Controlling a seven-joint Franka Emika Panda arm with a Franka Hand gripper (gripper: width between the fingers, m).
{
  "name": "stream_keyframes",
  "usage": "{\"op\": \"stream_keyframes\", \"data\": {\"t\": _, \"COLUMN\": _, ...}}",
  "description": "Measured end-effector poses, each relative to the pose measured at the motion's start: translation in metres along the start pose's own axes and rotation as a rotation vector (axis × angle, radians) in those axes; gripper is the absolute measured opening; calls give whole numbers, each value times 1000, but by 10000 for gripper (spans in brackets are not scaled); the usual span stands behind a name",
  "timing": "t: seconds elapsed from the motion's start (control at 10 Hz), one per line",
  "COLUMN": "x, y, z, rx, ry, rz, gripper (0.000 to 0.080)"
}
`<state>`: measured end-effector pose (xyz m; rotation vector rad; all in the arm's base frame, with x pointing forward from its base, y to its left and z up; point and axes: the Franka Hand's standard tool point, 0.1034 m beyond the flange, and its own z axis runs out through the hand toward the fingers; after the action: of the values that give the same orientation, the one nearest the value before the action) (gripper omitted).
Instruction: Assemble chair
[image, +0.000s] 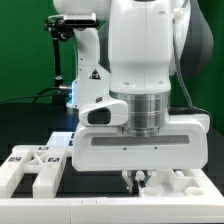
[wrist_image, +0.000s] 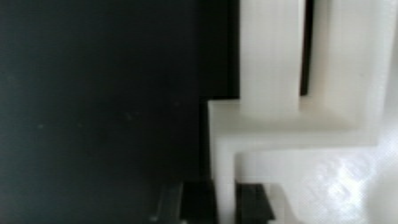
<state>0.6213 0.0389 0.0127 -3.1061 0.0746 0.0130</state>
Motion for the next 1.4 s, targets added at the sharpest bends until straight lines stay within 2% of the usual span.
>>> {"op": "stream_keyframes", "data": {"t": 0.3, "x": 0, "y": 0, "z": 0, "rx": 1, "ry": -1, "rz": -1, "gripper": 33}}
{"op": "stream_keyframes", "data": {"t": 0.4, "x": 0, "y": 0, "z": 1, "rx": 1, "ry": -1, "rz": -1, "gripper": 262}}
{"op": "stream_keyframes", "data": {"t": 0.5, "x": 0, "y": 0, "z": 1, "rx": 1, "ry": -1, "rz": -1, "gripper": 398}}
{"op": "stream_keyframes", "data": {"t": 0.6, "x": 0, "y": 0, "z": 1, "rx": 1, "ry": -1, "rz": -1, "gripper": 572}}
{"op": "stream_keyframes", "data": {"t": 0.7, "x": 0, "y": 0, "z": 1, "rx": 1, "ry": -1, "rz": -1, "gripper": 572}}
{"op": "stream_keyframes", "data": {"t": 0.8, "x": 0, "y": 0, "z": 1, "rx": 1, "ry": -1, "rz": -1, "gripper": 625}}
{"op": "stream_keyframes", "data": {"t": 0.9, "x": 0, "y": 0, "z": 1, "rx": 1, "ry": -1, "rz": -1, "gripper": 645}}
{"op": "stream_keyframes", "data": {"t": 1.3, "x": 0, "y": 0, "z": -1, "rx": 1, "ry": -1, "rz": -1, "gripper": 649}}
{"op": "stream_keyframes", "data": {"t": 1.4, "x": -4, "y": -1, "z": -15, "rx": 3, "ry": -6, "rz": -1, "gripper": 649}}
